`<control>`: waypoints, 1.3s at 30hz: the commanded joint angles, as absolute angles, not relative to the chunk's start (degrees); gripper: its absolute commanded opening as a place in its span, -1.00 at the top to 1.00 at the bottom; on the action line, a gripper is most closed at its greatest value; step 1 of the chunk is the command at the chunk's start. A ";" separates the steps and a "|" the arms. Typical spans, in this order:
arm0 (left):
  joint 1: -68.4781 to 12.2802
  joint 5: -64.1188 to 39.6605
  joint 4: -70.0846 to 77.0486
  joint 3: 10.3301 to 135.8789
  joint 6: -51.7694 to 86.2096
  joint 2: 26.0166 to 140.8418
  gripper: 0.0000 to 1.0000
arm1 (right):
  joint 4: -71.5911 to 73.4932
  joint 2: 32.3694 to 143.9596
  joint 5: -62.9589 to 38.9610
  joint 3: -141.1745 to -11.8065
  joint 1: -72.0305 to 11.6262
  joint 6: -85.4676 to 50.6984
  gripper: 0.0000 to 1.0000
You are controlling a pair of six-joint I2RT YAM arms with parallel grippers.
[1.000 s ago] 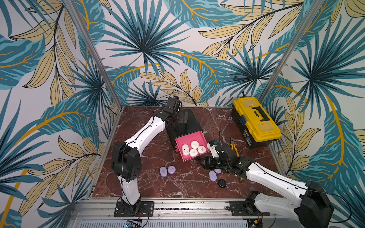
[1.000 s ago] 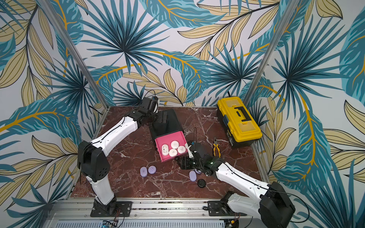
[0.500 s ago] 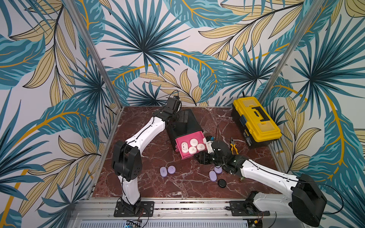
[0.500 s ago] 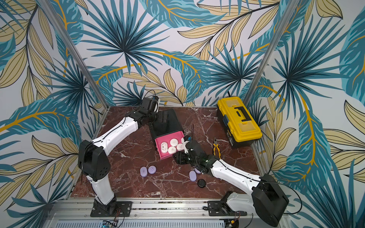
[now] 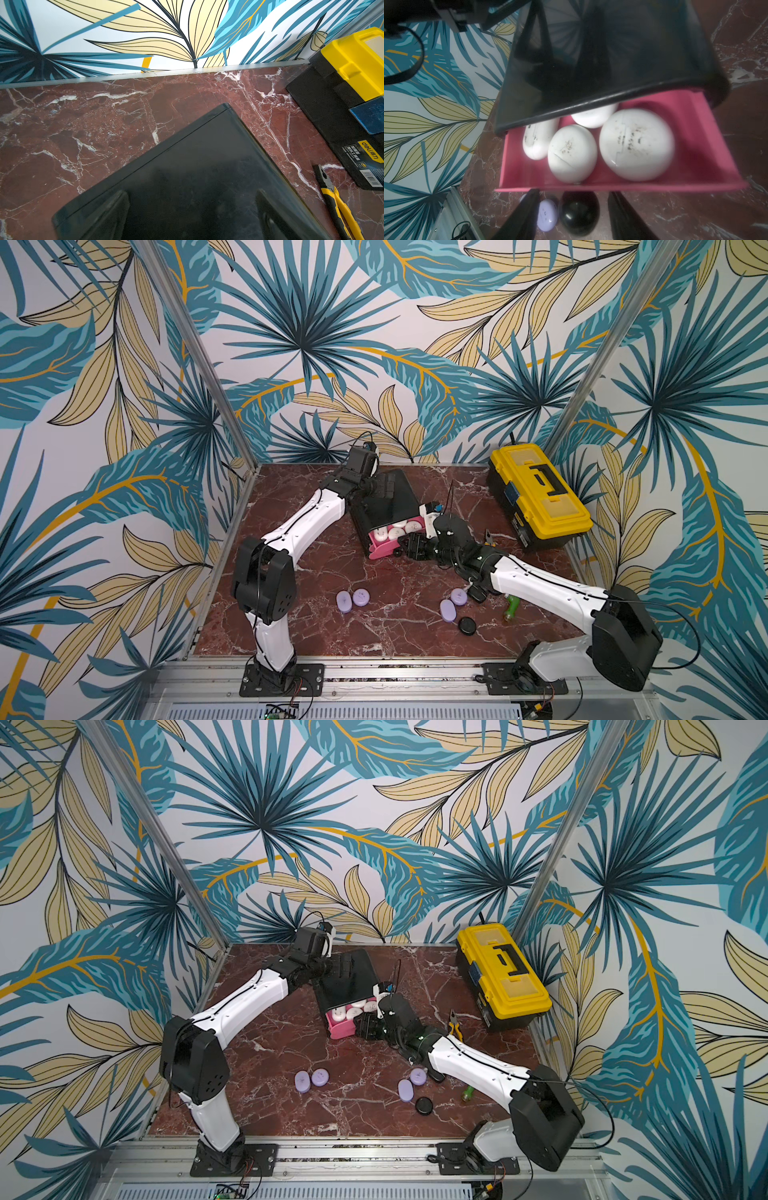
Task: Put the bluetooth earphones in the drawer according to color
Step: Close the drawer of the storage box.
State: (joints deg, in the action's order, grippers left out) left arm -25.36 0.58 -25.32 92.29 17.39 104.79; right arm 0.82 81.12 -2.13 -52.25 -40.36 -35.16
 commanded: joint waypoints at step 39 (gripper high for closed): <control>-23.11 -4.37 -32.96 86.48 18.85 103.50 -1.00 | 24.65 86.84 -2.59 -41.58 -37.97 -44.68 0.42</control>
State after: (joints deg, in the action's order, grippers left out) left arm -23.70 -2.83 -24.95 89.67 17.39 102.37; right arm 17.02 88.23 -4.10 -46.13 -38.24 -42.22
